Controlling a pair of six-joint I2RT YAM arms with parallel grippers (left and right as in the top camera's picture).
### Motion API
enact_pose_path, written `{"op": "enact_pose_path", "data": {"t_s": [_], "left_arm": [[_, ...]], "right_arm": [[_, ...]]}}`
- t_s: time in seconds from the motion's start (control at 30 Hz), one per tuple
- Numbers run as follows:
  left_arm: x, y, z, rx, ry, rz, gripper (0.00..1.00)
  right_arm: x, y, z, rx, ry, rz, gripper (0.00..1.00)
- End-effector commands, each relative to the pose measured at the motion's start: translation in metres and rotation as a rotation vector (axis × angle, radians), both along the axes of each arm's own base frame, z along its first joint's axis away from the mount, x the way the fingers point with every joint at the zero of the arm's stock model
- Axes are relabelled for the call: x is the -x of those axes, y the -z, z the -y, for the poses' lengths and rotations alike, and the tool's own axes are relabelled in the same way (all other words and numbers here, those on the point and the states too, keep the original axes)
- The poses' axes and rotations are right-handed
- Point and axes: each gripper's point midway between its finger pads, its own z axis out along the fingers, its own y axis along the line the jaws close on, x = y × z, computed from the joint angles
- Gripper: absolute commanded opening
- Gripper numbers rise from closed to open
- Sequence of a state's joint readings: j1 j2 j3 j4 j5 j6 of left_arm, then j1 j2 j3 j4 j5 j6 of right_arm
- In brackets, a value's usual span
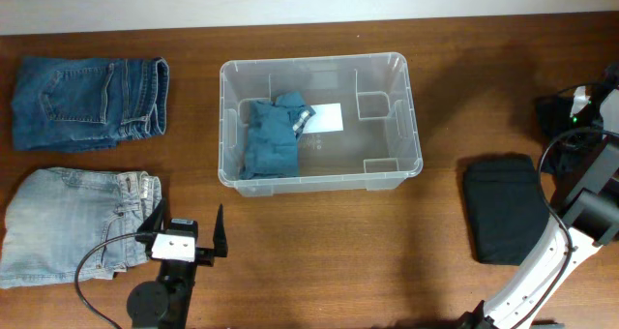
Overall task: Pack container
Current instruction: 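Grasp the black folded garment at the right with the right gripper, then lift the black garment and carry it into the container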
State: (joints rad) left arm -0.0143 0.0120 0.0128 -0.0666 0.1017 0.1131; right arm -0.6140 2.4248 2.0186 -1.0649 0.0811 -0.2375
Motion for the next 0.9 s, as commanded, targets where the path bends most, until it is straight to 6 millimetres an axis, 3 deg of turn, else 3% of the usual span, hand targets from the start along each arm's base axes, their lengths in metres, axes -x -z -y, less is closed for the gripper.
{"op": "enact_pose_path", "data": {"t_s": [0.0, 0.1, 0.2, 0.27, 0.4, 0.43, 0.57, 0.67, 0.83, 0.87], "left_arm": [[0.0, 0.001, 0.0, -0.015, 0.003, 0.001, 0.99], [0.0, 0.001, 0.0, -0.016, 0.003, 0.001, 0.99], [0.0, 0.001, 0.0, -0.016, 0.003, 0.001, 0.99], [0.0, 0.001, 0.0, -0.015, 0.003, 0.001, 1.0], [0.0, 0.001, 0.0, -0.016, 0.003, 0.001, 0.99], [0.0, 0.001, 0.0, -0.015, 0.003, 0.001, 0.99], [0.0, 0.001, 0.0, -0.015, 0.003, 0.0, 0.99], [0.0, 0.001, 0.0, -0.015, 0.003, 0.001, 0.99], [0.0, 0.001, 0.0, -0.016, 0.003, 0.001, 1.0], [0.0, 0.001, 0.0, -0.015, 0.003, 0.001, 0.99]], "right_arm": [[-0.004, 0.047, -0.043, -0.193, 0.011, -0.013, 0.11], [-0.022, 0.03, -0.056, -0.289, 0.006, 0.071, 0.04], [-0.041, -0.001, -0.066, -0.365, -0.002, 0.151, 0.04], [-0.056, -0.032, -0.072, -0.423, 0.003, 0.223, 0.04], [-0.088, -0.114, -0.094, -0.562, -0.054, 0.433, 0.04], [-0.096, -0.149, -0.102, -0.591, -0.086, 0.509, 0.04], [-0.098, -0.223, -0.118, -0.541, -0.138, 0.62, 0.04], [-0.093, -0.261, -0.134, -0.517, -0.168, 0.676, 0.04], [-0.088, -0.313, -0.184, -0.568, -0.204, 0.753, 0.04], [-0.087, -0.323, -0.201, -0.572, -0.236, 0.761, 0.04]]}}
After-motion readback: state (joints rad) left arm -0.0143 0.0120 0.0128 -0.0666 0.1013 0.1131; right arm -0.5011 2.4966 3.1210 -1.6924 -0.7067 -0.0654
